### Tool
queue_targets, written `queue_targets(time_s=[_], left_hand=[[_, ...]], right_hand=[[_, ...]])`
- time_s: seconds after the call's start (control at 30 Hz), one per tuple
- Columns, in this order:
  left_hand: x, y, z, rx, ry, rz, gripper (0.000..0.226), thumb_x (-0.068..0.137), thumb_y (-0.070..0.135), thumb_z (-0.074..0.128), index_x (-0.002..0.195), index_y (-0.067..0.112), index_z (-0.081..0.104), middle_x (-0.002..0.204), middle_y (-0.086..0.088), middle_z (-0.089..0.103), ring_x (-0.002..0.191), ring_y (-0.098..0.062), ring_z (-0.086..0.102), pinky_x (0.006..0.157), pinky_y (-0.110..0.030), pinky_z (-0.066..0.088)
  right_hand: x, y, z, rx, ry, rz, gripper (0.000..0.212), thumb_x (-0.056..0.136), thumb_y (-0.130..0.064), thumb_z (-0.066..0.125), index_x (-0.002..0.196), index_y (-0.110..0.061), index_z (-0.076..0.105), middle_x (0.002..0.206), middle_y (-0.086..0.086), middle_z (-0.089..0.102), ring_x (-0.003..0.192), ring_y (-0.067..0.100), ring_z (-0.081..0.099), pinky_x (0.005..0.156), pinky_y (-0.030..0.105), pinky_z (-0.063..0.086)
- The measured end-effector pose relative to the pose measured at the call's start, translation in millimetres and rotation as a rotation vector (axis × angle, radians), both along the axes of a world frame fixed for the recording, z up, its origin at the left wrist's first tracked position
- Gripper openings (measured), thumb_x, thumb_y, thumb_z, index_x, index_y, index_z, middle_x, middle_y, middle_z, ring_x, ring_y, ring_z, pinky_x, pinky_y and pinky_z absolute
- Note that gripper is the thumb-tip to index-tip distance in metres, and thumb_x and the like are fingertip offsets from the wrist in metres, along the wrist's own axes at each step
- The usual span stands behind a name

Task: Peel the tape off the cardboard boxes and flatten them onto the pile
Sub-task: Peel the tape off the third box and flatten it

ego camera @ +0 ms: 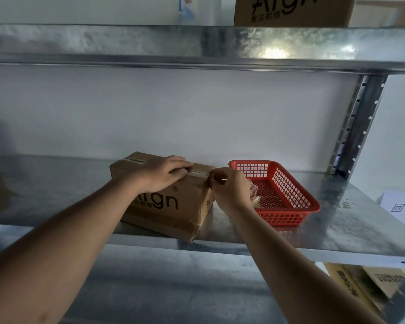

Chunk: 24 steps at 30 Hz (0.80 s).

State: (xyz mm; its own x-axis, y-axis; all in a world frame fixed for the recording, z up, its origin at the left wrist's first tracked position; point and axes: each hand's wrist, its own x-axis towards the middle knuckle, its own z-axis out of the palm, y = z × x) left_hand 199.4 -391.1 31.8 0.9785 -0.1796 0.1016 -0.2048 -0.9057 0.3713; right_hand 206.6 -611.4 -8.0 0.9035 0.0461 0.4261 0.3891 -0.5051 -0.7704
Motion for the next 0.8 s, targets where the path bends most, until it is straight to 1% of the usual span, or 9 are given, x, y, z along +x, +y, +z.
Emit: queue_targets(time_s=[0.1, 0.17, 0.2, 0.27, 0.4, 0.57, 0.63, 0.7, 0.8], left_hand=[[1, 1, -2, -0.034, -0.011, -0.002, 0.045, 0.109, 0.046, 0.042, 0.153, 0.044, 0.045, 0.165, 0.016, 0.030, 0.152, -0.014, 0.028, 0.122, -0.042, 0.026], [1, 1, -2, -0.065, -0.006, 0.001, 0.044, 0.109, 0.045, 0.044, 0.152, 0.044, 0.047, 0.164, 0.017, 0.032, 0.150, -0.012, 0.031, 0.119, -0.039, 0.027], [0, 1, -1, -0.079, -0.006, 0.004, 0.043, 0.108, 0.045, 0.045, 0.151, 0.045, 0.048, 0.163, 0.019, 0.032, 0.149, -0.011, 0.032, 0.117, -0.038, 0.028], [-1, 1, -1, -0.104, -0.006, 0.007, 0.042, 0.108, 0.043, 0.047, 0.150, 0.045, 0.050, 0.162, 0.021, 0.034, 0.148, -0.008, 0.033, 0.115, -0.036, 0.027], [-3, 2, 1, -0.177, 0.009, 0.004, 0.039, 0.108, 0.038, 0.051, 0.147, 0.046, 0.053, 0.160, 0.025, 0.035, 0.137, 0.005, 0.028, 0.109, -0.029, 0.021], [-3, 2, 2, -0.222, 0.038, 0.000, 0.038, 0.108, 0.035, 0.053, 0.144, 0.046, 0.056, 0.160, 0.026, 0.036, 0.138, 0.006, 0.026, 0.111, -0.031, 0.020], [-2, 3, 2, -0.227, 0.043, 0.002, 0.038, 0.108, 0.035, 0.053, 0.144, 0.047, 0.056, 0.159, 0.027, 0.036, 0.140, 0.005, 0.026, 0.112, -0.031, 0.020], [-2, 4, 2, -0.236, 0.045, -0.001, 0.038, 0.107, 0.035, 0.054, 0.143, 0.047, 0.057, 0.159, 0.027, 0.036, 0.140, 0.006, 0.027, 0.112, -0.029, 0.020], [-2, 5, 2, -0.247, 0.047, -0.005, 0.037, 0.107, 0.035, 0.055, 0.142, 0.046, 0.058, 0.159, 0.026, 0.037, 0.139, 0.006, 0.028, 0.112, -0.028, 0.019]], right_hand=[[-3, 6, -8, 0.082, 0.031, -0.024, 0.020, 0.097, -0.012, 0.065, 0.105, -0.022, 0.080, 0.098, -0.007, 0.078, 0.091, 0.012, 0.069, 0.078, 0.032, 0.057], [-5, 8, -13, 0.142, 0.072, -0.030, 0.018, 0.097, -0.013, 0.066, 0.102, -0.021, 0.080, 0.094, -0.006, 0.078, 0.089, 0.014, 0.070, 0.083, 0.042, 0.060], [-6, 9, -15, 0.163, 0.076, -0.026, 0.017, 0.097, -0.013, 0.066, 0.102, -0.021, 0.080, 0.093, -0.006, 0.078, 0.089, 0.014, 0.070, 0.084, 0.044, 0.060], [-10, 10, -18, 0.176, 0.049, -0.016, 0.017, 0.098, -0.014, 0.067, 0.104, -0.021, 0.081, 0.093, -0.007, 0.078, 0.089, 0.013, 0.071, 0.084, 0.044, 0.060], [-13, 11, -24, 0.214, -0.003, -0.003, 0.015, 0.097, -0.014, 0.068, 0.102, -0.021, 0.081, 0.091, -0.007, 0.078, 0.086, 0.012, 0.073, 0.082, 0.043, 0.062], [-9, 12, -29, 0.286, 0.005, -0.012, 0.015, 0.094, -0.017, 0.074, 0.105, -0.023, 0.081, 0.094, -0.010, 0.078, 0.088, 0.007, 0.073, 0.084, 0.037, 0.062], [-6, 14, -30, 0.378, 0.064, -0.008, 0.014, 0.092, -0.016, 0.077, 0.099, -0.026, 0.081, 0.090, -0.010, 0.078, 0.088, 0.011, 0.074, 0.083, 0.040, 0.063], [-3, 15, -30, 0.458, 0.114, -0.014, 0.017, 0.090, -0.015, 0.078, 0.089, -0.032, 0.080, 0.086, -0.010, 0.078, 0.087, 0.014, 0.075, 0.083, 0.042, 0.063], [3, 18, -30, 0.528, 0.157, -0.019, 0.017, 0.088, -0.015, 0.081, 0.084, -0.031, 0.078, 0.084, -0.007, 0.078, 0.086, 0.017, 0.076, 0.082, 0.043, 0.063]])
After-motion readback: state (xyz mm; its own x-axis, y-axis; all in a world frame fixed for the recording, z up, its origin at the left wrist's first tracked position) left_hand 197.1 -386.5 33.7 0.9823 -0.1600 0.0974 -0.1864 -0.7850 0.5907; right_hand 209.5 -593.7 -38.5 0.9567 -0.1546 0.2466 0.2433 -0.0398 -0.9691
